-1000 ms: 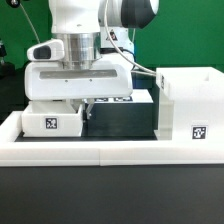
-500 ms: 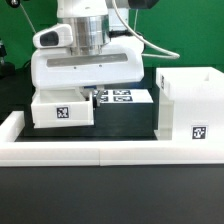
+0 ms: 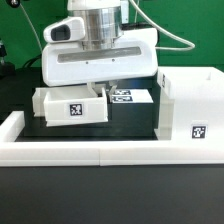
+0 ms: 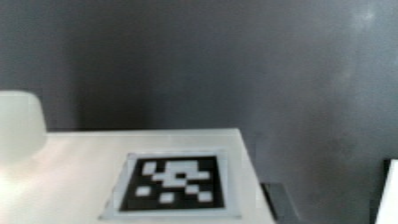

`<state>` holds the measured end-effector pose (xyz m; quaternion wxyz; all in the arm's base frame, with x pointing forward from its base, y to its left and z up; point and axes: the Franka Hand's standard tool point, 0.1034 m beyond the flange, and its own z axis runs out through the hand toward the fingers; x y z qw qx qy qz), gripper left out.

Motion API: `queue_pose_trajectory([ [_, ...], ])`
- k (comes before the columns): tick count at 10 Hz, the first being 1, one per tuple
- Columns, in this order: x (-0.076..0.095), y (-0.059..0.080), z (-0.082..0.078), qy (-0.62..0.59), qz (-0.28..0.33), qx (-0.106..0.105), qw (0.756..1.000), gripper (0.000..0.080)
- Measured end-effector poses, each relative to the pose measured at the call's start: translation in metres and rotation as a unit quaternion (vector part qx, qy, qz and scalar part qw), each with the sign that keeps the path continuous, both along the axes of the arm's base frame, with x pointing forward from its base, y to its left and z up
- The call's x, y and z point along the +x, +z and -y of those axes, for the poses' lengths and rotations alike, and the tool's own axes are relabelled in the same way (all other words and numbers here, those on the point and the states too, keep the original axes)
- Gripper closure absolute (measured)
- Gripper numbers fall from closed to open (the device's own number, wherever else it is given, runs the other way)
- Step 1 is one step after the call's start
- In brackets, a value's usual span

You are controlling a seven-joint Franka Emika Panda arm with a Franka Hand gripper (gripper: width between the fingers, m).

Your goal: Assemble drawer

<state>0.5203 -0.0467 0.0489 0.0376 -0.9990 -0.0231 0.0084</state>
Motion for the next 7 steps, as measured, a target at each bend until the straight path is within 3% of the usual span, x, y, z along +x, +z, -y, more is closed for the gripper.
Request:
queue_pose_trajectory([
  [3, -0.0007, -0.0009, 0.0017, 0.097, 0.006, 0.001, 0.995, 0.0757],
  [7, 0.0010, -0.0013, 0.0023, 0.288, 0.013, -0.009, 0.957, 0.0757],
])
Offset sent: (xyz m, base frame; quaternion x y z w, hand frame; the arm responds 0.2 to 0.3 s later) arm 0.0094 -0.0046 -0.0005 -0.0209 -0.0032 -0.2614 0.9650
